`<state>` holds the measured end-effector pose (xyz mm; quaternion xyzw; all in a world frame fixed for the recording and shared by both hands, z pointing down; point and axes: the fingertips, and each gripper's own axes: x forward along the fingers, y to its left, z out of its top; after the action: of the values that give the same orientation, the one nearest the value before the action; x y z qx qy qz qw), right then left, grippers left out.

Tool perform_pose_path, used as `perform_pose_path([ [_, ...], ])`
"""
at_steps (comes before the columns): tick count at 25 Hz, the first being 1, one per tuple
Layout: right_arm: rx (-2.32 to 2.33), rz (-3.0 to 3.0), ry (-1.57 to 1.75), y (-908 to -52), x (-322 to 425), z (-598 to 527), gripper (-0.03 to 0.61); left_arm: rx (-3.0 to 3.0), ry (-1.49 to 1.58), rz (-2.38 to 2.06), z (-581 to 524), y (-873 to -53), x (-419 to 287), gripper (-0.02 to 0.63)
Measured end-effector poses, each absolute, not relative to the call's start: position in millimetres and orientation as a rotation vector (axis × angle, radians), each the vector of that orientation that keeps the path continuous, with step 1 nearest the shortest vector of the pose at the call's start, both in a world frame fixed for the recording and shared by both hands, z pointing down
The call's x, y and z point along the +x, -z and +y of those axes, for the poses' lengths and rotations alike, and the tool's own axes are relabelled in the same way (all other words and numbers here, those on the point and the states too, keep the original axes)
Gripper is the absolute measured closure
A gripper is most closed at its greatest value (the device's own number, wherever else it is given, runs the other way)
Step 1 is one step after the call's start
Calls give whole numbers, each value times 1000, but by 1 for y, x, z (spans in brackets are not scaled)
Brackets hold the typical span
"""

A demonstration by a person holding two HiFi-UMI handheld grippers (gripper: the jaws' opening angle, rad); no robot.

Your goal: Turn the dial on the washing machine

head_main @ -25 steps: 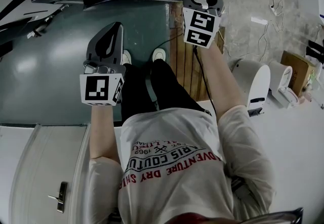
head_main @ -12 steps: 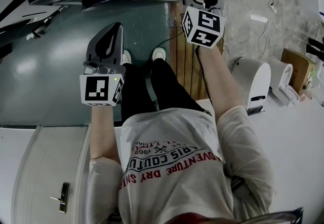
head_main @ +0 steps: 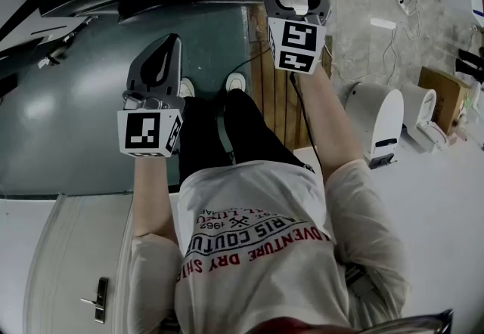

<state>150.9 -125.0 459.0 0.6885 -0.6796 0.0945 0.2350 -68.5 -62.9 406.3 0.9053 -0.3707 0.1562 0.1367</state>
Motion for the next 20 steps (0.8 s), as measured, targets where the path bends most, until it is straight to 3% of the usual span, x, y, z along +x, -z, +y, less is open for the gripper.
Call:
perform_pose_path([
  [7, 1672, -1678, 167, -462, 147, -122, 229, 2620, -466, -1038, -57, -412, -59, 598],
  [12, 1670, -1626, 182, -469, 150, -124, 232, 2604, -474, -1035, -55, -420, -61, 598],
  [15, 1660, -1598, 215, -469, 149, -127, 279, 2607, -481, -1029, -54, -421, -61, 598],
  [20, 1695, -1617, 174, -468, 150, -126, 287, 2604, -481, -1040, -55, -419, -62, 598],
])
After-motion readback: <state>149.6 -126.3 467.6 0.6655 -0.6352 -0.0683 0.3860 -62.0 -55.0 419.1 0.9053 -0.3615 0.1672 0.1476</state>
